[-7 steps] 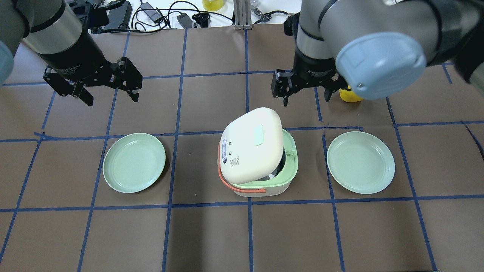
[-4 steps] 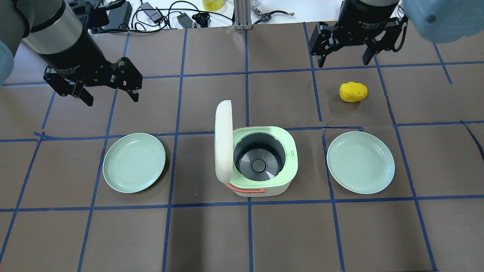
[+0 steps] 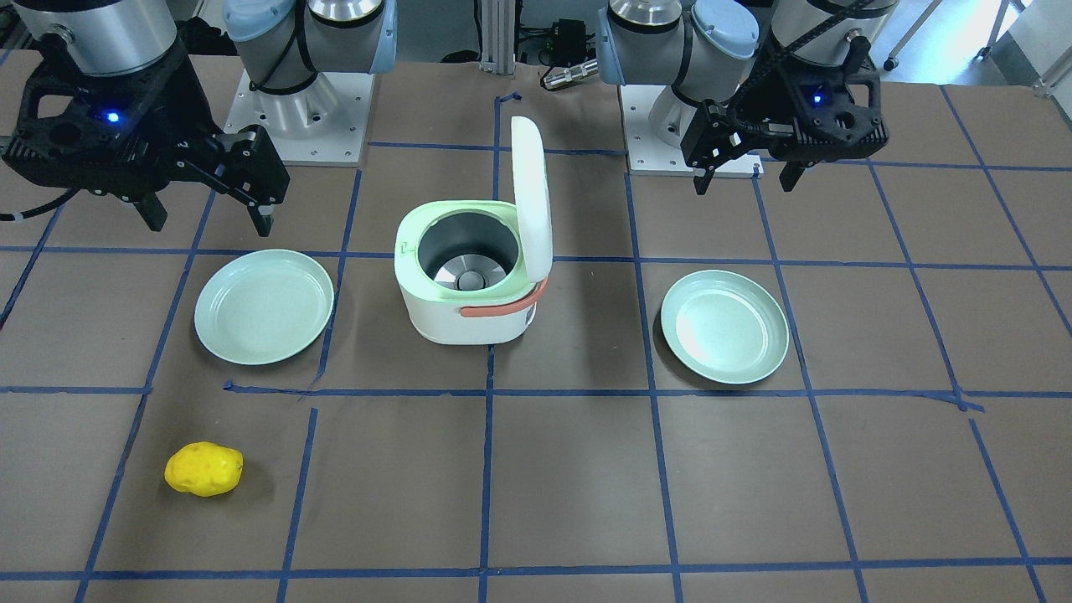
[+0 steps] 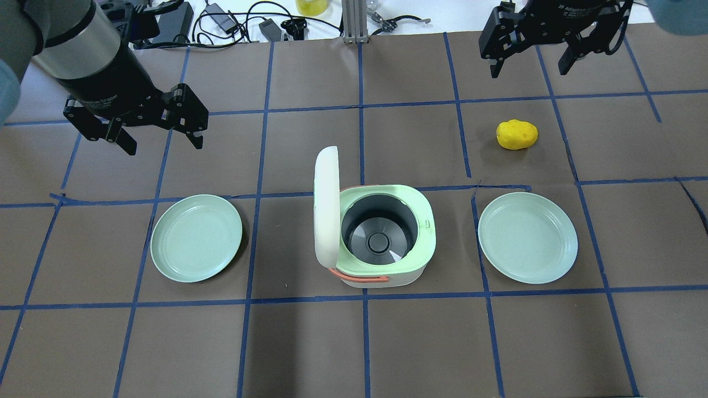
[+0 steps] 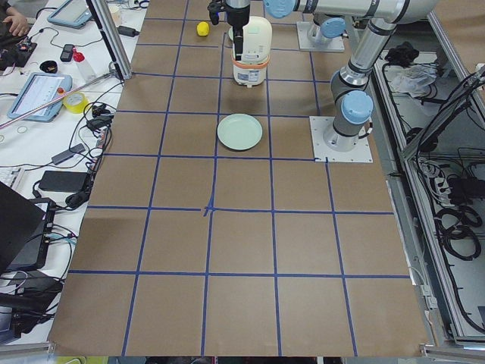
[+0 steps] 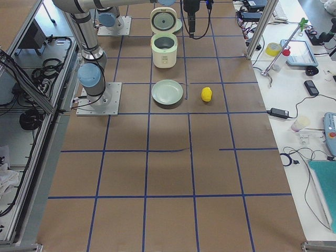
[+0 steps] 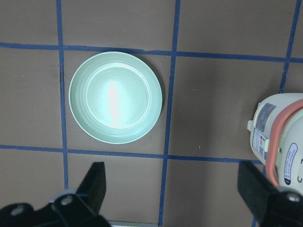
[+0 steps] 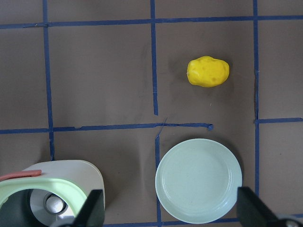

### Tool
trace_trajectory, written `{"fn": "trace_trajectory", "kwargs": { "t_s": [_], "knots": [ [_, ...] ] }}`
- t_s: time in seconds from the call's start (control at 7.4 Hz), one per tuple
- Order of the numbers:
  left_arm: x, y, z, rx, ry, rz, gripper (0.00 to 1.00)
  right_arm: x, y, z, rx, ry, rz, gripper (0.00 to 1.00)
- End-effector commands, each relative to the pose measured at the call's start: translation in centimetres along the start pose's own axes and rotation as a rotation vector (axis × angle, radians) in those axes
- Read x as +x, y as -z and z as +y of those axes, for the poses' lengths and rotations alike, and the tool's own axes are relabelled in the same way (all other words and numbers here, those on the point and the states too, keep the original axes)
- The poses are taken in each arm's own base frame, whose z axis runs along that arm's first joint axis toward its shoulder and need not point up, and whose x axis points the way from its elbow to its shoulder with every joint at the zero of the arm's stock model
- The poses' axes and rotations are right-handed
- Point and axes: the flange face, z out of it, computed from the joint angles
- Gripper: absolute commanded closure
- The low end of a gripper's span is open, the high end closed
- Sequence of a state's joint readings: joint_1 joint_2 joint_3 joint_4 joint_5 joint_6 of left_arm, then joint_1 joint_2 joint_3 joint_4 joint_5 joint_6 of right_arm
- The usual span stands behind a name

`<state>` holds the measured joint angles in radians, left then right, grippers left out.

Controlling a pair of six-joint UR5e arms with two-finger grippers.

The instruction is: Press rice cooker button

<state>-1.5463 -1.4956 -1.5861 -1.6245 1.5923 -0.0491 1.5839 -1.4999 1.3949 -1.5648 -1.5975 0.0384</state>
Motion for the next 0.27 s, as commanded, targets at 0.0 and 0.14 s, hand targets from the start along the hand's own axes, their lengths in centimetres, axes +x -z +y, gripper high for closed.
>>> {"fn": "trace_trajectory", "kwargs": {
  "t_s": [0.0, 0.14],
  "knots": [
    [0.00, 0.00, 0.00, 0.000, 0.000, 0.000, 0.00, 0.07, 0.23, 0.20, -0.001, -0.001, 0.001, 0.00],
    [0.00, 0.00, 0.00, 0.000, 0.000, 0.000, 0.00, 0.07, 0.15, 0.23, -0.004, -0.001, 0.001, 0.00]
  ]
}}
